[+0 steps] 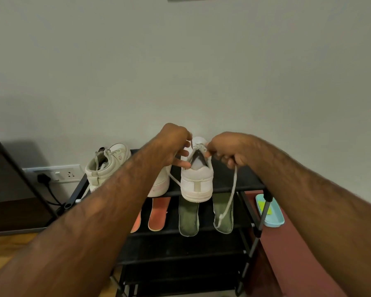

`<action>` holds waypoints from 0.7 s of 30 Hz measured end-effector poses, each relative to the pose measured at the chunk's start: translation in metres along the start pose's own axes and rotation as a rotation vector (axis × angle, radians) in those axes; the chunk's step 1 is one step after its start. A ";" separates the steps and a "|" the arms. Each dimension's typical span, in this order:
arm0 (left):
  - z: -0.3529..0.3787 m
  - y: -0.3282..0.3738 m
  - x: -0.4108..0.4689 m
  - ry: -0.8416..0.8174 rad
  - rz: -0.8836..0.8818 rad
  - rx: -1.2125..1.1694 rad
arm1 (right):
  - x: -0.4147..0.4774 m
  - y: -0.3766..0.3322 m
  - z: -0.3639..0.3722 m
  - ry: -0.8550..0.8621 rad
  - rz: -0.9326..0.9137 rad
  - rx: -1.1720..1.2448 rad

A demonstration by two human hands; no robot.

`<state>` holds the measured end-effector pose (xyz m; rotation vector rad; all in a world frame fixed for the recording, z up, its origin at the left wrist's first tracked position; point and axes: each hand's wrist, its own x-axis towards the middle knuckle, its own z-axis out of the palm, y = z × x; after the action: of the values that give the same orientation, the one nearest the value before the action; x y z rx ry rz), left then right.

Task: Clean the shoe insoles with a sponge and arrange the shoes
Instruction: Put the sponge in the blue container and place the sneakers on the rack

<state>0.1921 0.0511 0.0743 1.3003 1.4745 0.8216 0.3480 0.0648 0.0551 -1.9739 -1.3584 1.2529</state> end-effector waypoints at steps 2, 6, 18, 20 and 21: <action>0.005 0.003 -0.006 -0.015 0.055 0.052 | -0.001 -0.010 0.000 -0.074 0.003 0.118; 0.014 0.012 -0.018 -0.056 0.238 0.241 | -0.001 -0.023 0.001 -0.124 -0.019 0.155; -0.007 -0.001 0.018 -0.176 0.416 0.454 | -0.040 -0.053 -0.021 -0.142 -0.116 0.254; 0.003 -0.008 0.023 -0.218 0.434 0.404 | -0.051 -0.059 -0.022 -0.130 -0.159 0.275; 0.008 -0.010 0.024 -0.191 0.430 0.369 | -0.055 -0.062 -0.023 -0.129 -0.185 0.302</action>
<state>0.1969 0.0713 0.0572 1.9632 1.2463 0.6857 0.3301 0.0448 0.1374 -1.5511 -1.2897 1.4216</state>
